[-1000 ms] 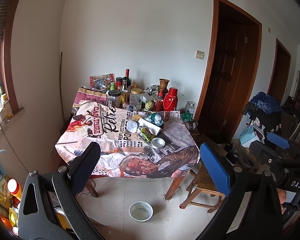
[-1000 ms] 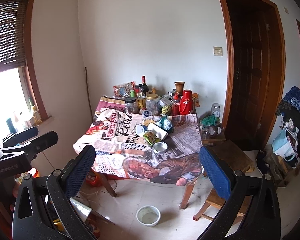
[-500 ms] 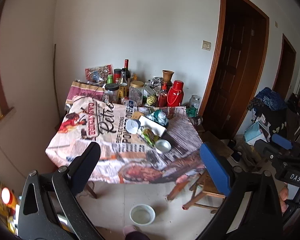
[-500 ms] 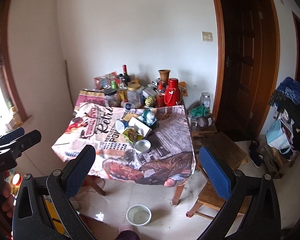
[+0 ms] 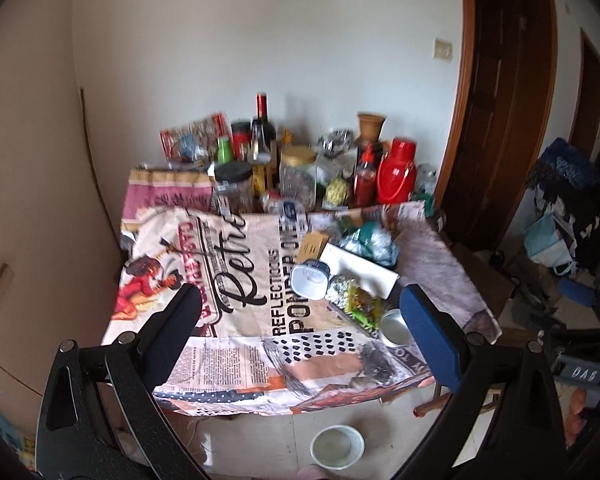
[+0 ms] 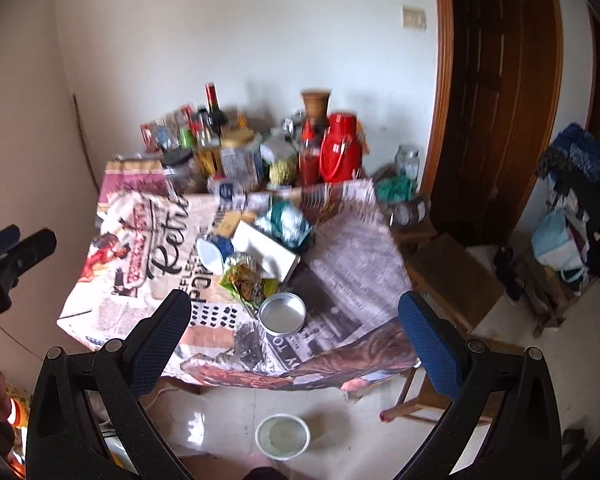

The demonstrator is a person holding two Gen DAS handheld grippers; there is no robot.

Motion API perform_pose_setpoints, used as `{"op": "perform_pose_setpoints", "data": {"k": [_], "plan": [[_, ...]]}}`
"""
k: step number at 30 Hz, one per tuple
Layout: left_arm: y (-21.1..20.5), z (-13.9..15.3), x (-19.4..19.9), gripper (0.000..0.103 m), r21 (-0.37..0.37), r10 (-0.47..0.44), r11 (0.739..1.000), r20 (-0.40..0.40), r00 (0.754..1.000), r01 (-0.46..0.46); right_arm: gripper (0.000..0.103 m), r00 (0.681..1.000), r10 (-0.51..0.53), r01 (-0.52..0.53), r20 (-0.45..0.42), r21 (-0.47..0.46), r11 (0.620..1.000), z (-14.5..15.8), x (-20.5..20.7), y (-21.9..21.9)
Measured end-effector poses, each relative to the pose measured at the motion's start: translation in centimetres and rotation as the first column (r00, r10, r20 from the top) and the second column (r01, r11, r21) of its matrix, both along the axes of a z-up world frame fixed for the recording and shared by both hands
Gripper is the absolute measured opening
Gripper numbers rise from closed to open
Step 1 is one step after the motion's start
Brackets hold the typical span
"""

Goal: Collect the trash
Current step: 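Grasp the silver tin lid with the right tool while the left tool grasps the yellow snack bag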

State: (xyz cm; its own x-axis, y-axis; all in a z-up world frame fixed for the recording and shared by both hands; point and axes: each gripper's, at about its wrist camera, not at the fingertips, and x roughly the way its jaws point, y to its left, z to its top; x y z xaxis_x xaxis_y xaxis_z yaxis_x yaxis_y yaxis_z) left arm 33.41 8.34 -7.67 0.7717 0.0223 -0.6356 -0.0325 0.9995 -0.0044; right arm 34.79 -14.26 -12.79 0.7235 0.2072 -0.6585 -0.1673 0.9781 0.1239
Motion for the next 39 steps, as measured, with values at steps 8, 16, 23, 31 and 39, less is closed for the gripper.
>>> {"op": "perform_pose_setpoints", "data": {"k": [8, 16, 23, 31, 39], "plan": [[-0.2, -7.2, 7.8, 0.089, 0.014, -0.006, 1.0, -0.201, 0.98, 0.009, 0.099, 0.978, -0.001, -0.007, -0.207, -0.034, 0.999, -6.9, 6.3, 1.4], [-2.7, -13.7, 13.8, 0.086, -0.083, -0.012, 0.996, -0.355, 0.935, -0.019, 0.067, 0.899, 0.087, -0.081, -0.429, 0.032, 0.996, -13.9, 12.9, 0.6], [-4.5, -18.4, 17.0, 0.075, -0.153, -0.033, 0.987, -0.45, 0.892, -0.041, 0.056, 0.85, 0.184, -0.174, -0.493, 0.067, 0.982, -16.9, 16.0, 0.9], [-4.9, -21.1, 18.9, 0.065, -0.192, 0.013, 0.973, -0.495, 0.869, -0.125, 0.031, 0.808, 0.276, -0.249, -0.521, 0.122, 0.961, -18.6, 17.4, 1.1], [-5.0, -22.3, 19.5, 0.041, -0.231, 0.027, 0.958, -0.513, 0.858, -0.168, 0.018, 0.805, 0.295, -0.3, -0.515, 0.075, 0.951, -19.6, 18.0, 2.3]]}}
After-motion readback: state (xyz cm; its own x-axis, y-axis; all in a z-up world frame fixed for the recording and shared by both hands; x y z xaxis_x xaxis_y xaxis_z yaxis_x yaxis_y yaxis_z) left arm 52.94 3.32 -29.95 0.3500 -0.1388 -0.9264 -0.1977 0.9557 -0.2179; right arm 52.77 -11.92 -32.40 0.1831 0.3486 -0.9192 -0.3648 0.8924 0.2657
